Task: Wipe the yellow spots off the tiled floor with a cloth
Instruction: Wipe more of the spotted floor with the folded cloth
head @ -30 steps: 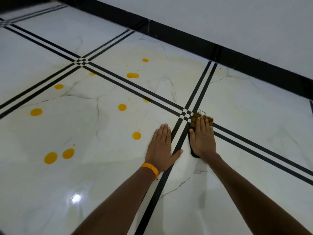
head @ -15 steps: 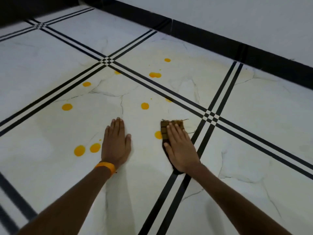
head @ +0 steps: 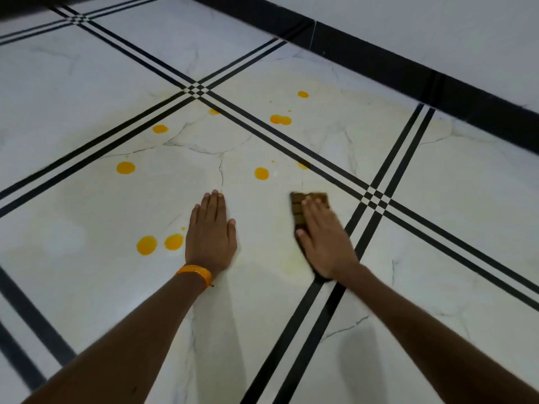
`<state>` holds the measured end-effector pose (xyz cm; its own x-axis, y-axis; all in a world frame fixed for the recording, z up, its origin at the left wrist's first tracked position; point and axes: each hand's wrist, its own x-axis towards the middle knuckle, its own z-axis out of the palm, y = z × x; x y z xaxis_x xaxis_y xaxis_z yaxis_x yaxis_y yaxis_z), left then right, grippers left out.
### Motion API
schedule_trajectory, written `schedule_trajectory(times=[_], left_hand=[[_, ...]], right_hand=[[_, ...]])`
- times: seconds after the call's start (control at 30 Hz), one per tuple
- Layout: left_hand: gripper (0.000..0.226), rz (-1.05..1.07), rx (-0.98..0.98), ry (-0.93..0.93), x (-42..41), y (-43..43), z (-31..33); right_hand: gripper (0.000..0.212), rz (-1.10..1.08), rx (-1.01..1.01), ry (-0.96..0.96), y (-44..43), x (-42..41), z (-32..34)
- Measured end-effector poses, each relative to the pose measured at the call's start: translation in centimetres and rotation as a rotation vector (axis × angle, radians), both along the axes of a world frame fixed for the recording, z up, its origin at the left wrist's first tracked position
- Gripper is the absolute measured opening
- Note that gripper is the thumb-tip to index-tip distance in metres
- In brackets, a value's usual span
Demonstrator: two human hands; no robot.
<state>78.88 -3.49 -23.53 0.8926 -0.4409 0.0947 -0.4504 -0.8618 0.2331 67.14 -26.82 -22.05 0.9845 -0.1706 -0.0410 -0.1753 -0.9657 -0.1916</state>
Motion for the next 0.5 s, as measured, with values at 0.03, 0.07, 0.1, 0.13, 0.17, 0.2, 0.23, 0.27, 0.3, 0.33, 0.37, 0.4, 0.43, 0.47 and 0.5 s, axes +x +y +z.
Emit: schedule_trajectory(times=[0.03, 0.07, 0.1, 0.13, 0.17, 0.2, 0.23, 0.27, 0.3, 0.33, 0.37, 0.4, 0.43, 0.47, 0.5], left_hand=[[0.059, 0.004, 0.003, -0.001, 0.0, 0.0, 0.0], [0.059, 0.009, 0.007, -0.008, 0.1, 0.0, 0.0], [0.058, 0.014, 0.012, -0.010, 0.2, -0.2, 0.1], [0.057, 0.013, 0.011, -0.006, 0.4, -0.4, 0.2], [0.055, 0.017, 0.008, -0.003, 0.7, -0.7, 0.4], [0.051, 0.022, 0.003, -0.012, 1.1, -0.8, 0.7], [0.045, 0.030, 0.000, -0.019, 1.7, -1.1, 0.9], [0.042, 0.032, -0.005, -0.019, 2.6, -1.2, 1.1], [0.042, 0.026, -0.010, -0.016, 3.6, -1.4, 1.1], [0.046, 0.017, -0.013, -0.018, 4.7, -1.5, 1.0], [0.051, 0.010, -0.013, -0.023, 5.8, -1.9, 0.9], [0.056, 0.002, -0.002, -0.022, 6.9, -2.2, 0.8], [0.059, -0.003, 0.018, -0.005, 7.8, -2.4, 0.7], [0.061, -0.001, 0.035, 0.014, 8.6, -2.6, 0.4], [0.062, 0.008, 0.044, 0.012, 8.9, -2.8, 0.1]], right_hand=[[0.076, -0.131, -0.029, 0.020, -2.1, 1.0, 0.2], [0.079, -0.277, -0.052, 0.031, -3.5, 2.5, 0.2], [0.081, -0.383, -0.056, 0.037, -3.7, 4.1, 0.2], [0.080, -0.423, -0.045, 0.030, -2.4, 5.5, 0.3], [0.078, -0.392, -0.045, 0.020, -0.2, 6.3, 0.3], [0.076, -0.300, -0.041, 0.004, 2.2, 6.2, 0.0], [0.074, -0.179, -0.037, -0.005, 4.3, 5.4, -0.3], [0.072, -0.046, -0.019, -0.011, 5.6, 3.9, -0.2], [0.071, 0.049, 0.002, -0.013, 5.7, 2.4, 0.0], [0.071, 0.090, 0.028, -0.004, 4.7, 1.5, 0.2], [0.072, 0.066, 0.023, -0.001, 3.0, 1.4, 0.3], [0.074, -0.005, 0.004, -0.007, 1.1, 2.1, 0.2], [0.078, -0.106, -0.007, -0.014, -1.2, 3.2, 0.0], [0.081, -0.220, -0.025, -0.022, -3.0, 5.1, -0.3], [0.084, -0.322, -0.037, -0.019, -3.9, 6.8, -0.5]])
